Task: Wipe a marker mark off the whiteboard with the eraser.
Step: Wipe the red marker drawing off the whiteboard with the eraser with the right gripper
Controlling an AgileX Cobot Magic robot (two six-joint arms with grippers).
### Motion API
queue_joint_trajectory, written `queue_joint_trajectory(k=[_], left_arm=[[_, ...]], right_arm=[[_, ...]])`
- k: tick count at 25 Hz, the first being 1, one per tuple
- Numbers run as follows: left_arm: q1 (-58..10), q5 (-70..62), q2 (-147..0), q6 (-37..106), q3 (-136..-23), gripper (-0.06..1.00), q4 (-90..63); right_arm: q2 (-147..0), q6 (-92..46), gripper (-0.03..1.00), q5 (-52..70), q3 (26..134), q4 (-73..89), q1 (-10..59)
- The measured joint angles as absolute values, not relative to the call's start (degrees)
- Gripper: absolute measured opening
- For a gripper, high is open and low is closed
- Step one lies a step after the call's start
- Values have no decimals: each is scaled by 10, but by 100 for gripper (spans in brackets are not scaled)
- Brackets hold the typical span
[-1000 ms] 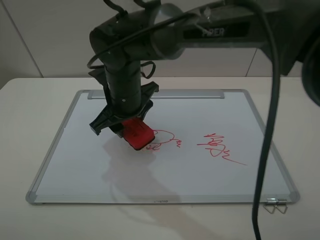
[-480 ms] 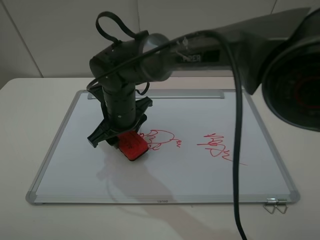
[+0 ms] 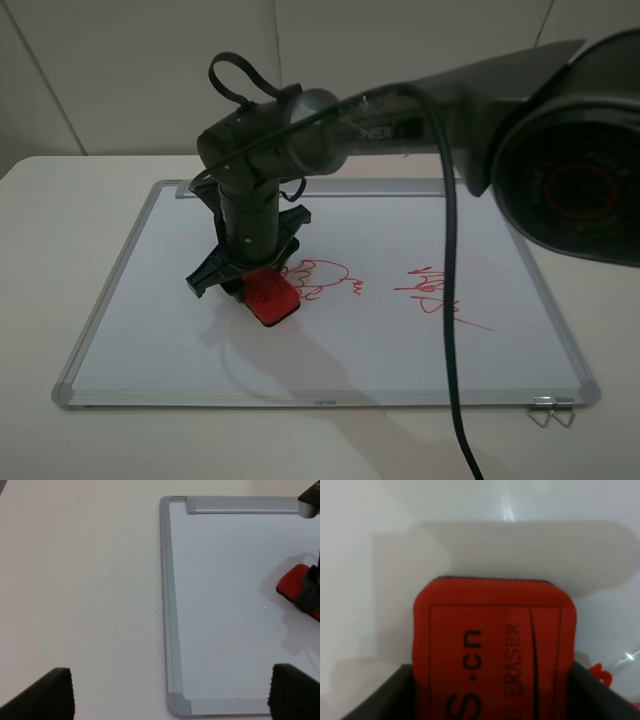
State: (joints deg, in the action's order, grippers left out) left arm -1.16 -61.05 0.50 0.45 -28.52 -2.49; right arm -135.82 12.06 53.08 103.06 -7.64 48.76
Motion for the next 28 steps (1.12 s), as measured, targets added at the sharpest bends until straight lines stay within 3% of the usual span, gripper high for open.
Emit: queue_joint_trajectory(k=[22,28], left_arm=[[-12,-610,5,4,-285,77,-25],[-12,-610,5,4,-285,77,-25]], right_arm=[[-1284,122,51,453,858,-89,329],[-1279,123,51,452,851,-93,324]])
